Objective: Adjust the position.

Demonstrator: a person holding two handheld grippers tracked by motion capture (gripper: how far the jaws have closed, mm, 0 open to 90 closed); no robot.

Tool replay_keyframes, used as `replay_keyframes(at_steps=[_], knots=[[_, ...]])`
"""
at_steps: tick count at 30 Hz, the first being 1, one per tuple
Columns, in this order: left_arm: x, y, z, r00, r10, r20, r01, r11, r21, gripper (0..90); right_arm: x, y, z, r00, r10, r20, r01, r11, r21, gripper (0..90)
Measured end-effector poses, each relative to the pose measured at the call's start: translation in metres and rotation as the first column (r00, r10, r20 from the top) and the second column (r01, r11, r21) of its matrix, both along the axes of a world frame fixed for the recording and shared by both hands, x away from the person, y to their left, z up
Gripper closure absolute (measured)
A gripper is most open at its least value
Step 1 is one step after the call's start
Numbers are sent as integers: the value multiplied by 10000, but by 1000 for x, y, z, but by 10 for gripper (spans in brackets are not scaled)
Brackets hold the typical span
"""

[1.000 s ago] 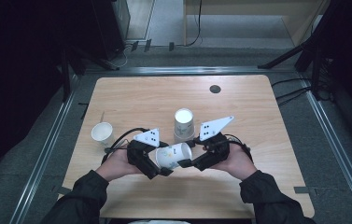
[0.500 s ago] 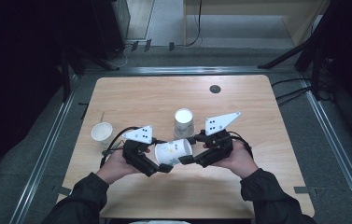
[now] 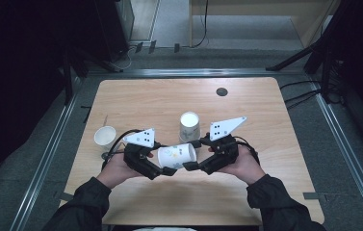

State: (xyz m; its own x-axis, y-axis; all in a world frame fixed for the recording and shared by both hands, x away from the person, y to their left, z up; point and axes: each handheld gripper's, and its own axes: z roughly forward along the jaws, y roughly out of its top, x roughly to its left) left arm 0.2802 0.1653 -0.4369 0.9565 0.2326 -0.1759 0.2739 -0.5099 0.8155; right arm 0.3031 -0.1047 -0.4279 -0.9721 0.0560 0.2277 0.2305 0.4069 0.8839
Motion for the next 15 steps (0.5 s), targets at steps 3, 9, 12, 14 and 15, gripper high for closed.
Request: replay_keyframes(at_steps=[3,9,12,14,15], knots=[[2,3,4,10000,75,9,-76,9996,254,254,-1,0,-2,9998,56,166,-51,9997,-258,257],[6,11,10,10000,73,-48,-69,9958,911,254,-5,1,-7,9988,149,467,-103,9952,-970,259],[9,12,10,9999,90,-137,-71,9916,1290,254,-6,1,-11,9983,124,572,-50,9917,-1284,258],[10,12,10,9998,99,-145,-75,9884,1520,254,-5,0,-13,9982,16,598,65,9908,-1350,258],[11,10,9,9997,48,-220,-10,9860,1670,254,-5,0,-13,9983,-12,577,90,9907,-1361,258]])
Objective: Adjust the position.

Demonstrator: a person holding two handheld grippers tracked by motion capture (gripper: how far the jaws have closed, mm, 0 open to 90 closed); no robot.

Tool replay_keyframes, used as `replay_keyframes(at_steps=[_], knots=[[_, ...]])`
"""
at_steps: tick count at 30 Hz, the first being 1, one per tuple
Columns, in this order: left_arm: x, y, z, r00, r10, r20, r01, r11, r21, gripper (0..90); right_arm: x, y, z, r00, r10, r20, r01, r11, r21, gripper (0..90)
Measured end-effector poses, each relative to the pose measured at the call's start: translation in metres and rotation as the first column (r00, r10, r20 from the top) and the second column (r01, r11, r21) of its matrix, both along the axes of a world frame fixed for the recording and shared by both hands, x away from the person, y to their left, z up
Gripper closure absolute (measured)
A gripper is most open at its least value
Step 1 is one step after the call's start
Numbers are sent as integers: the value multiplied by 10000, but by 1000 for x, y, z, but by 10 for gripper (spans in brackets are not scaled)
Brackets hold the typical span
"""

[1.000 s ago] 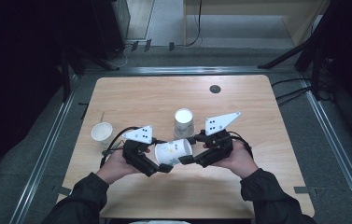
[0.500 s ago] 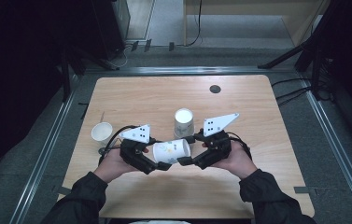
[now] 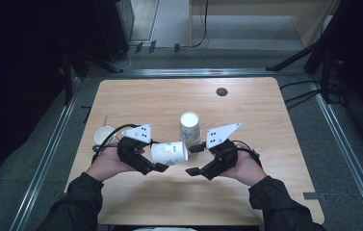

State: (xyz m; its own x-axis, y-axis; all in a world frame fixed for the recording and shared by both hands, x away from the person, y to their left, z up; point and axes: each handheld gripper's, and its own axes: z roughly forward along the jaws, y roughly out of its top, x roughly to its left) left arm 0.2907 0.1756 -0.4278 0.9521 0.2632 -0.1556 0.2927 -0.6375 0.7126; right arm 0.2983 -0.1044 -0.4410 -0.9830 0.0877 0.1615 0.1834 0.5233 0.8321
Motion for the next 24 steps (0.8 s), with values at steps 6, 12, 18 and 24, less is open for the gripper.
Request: replay_keyframes(at_steps=[6,12,18,24], knots=[[3,-10,-7,9994,-325,-125,335,9952,922,253,0,0,-5,9998,-162,111,166,9992,-354,258],[4,-19,-12,9978,-592,-285,630,9853,1587,254,-1,1,-11,9998,-149,145,157,9981,-592,259],[6,-28,-18,9962,-770,-408,838,9752,2048,254,-3,2,-13,9999,-98,92,104,9976,-689,254],[4,-39,-25,9927,-1063,-568,1172,9615,2484,253,-3,6,-18,10000,-47,87,55,9956,-934,254]])
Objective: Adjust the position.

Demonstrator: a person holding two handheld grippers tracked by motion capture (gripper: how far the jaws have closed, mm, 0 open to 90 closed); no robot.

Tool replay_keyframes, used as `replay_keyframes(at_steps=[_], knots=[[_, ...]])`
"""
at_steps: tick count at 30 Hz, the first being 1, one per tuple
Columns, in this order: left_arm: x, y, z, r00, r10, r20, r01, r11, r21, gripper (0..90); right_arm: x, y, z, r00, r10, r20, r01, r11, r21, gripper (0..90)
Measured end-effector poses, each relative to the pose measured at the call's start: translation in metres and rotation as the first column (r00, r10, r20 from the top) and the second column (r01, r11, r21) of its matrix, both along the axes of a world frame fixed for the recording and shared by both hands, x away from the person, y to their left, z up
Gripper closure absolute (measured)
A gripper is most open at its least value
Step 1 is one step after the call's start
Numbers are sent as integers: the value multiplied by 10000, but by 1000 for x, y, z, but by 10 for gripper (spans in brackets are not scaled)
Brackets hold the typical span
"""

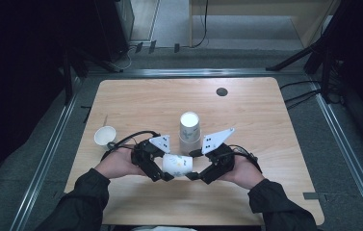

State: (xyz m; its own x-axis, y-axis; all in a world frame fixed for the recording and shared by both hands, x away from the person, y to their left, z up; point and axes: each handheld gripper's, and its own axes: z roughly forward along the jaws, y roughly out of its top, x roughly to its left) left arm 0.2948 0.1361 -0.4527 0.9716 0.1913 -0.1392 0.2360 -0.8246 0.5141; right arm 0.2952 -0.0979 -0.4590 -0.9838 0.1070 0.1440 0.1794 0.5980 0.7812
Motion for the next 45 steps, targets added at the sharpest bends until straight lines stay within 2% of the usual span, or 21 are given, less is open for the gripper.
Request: replay_keyframes(at_steps=[4,9,16,17,24,27,32,36,40,44,45], knots=[[-2,-7,-3,9997,-214,82,212,9995,230,254,-1,7,-4,9999,120,-44,-121,9997,-202,254],[-4,-12,-4,9995,-316,25,316,9993,206,254,-2,14,-9,9993,378,-17,-379,9978,-538,263],[-6,-15,-7,9991,-419,72,415,9981,454,253,-4,20,-13,9983,583,49,-576,9948,-839,302],[-6,-15,-7,9991,-410,91,406,9981,463,253,-5,21,-13,9984,560,-80,-566,9938,-960,312],[-6,-14,-9,9989,-473,40,471,9981,408,253,-4,23,-15,9981,598,-169,-613,9918,-1119,341],[-5,-14,-8,9988,-459,145,454,9983,355,238,-4,23,-14,9981,616,3,-612,9920,-1101,342],[-4,-8,-2,9993,-253,272,259,9994,-223,180,-3,18,-10,9986,519,129,-504,9941,-956,342],[-2,-1,5,9991,82,420,-51,9973,-736,135,0,10,-5,9993,322,170,-311,9977,-605,342],[-1,8,10,9985,401,365,-342,9881,-1500,135,3,0,1,9998,108,169,-107,9999,-45,342],[-1,14,12,9976,632,266,-569,9795,-1932,134,5,-7,5,9998,-15,197,8,9993,361,342],[0,15,13,9973,706,177,-652,9753,-2109,135,5,-8,6,9998,-37,216,27,9990,440,342]])
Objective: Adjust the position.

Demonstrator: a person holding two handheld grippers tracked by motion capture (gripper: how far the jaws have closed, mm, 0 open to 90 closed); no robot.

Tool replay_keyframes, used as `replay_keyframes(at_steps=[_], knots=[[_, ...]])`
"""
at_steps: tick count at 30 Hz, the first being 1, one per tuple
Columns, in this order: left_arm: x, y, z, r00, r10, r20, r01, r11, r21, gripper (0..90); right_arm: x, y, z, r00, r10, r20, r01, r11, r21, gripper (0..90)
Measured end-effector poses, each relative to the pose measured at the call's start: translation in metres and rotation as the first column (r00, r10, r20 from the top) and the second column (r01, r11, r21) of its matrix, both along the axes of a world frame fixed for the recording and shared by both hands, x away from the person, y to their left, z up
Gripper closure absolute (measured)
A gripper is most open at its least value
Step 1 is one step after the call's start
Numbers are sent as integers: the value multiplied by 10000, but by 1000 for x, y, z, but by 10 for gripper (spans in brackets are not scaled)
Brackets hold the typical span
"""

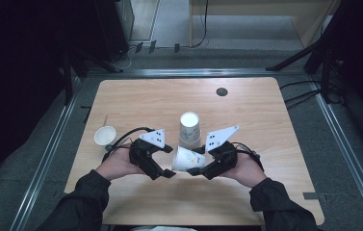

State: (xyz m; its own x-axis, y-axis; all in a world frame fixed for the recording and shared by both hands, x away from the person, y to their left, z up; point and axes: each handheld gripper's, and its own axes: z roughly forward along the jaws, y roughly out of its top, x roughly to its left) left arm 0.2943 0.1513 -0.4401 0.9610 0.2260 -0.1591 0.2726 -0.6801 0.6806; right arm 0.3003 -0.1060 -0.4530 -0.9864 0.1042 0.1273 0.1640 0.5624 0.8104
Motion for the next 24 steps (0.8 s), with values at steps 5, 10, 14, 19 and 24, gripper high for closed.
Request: replay_keyframes(at_steps=[5,10,14,19,24], knots=[[-2,3,1,9995,219,-209,-232,9978,-627,136,1,-4,4,10000,45,-60,-43,9991,425,341],[-5,4,4,9986,371,-370,-418,9899,-1355,139,2,-2,6,9995,247,-218,-232,9977,640,341],[-8,6,6,9984,464,-309,-509,9848,-1661,141,2,2,6,9983,474,-341,-445,9956,822,340],[-9,9,9,9976,453,-532,-562,9726,-2254,155,2,7,6,9963,719,-467,-672,9932,948,340],[-9,10,9,9973,472,-562,-588,9720,-2274,169,2,12,6,9949,801,-613,-734,9918,1043,340]])
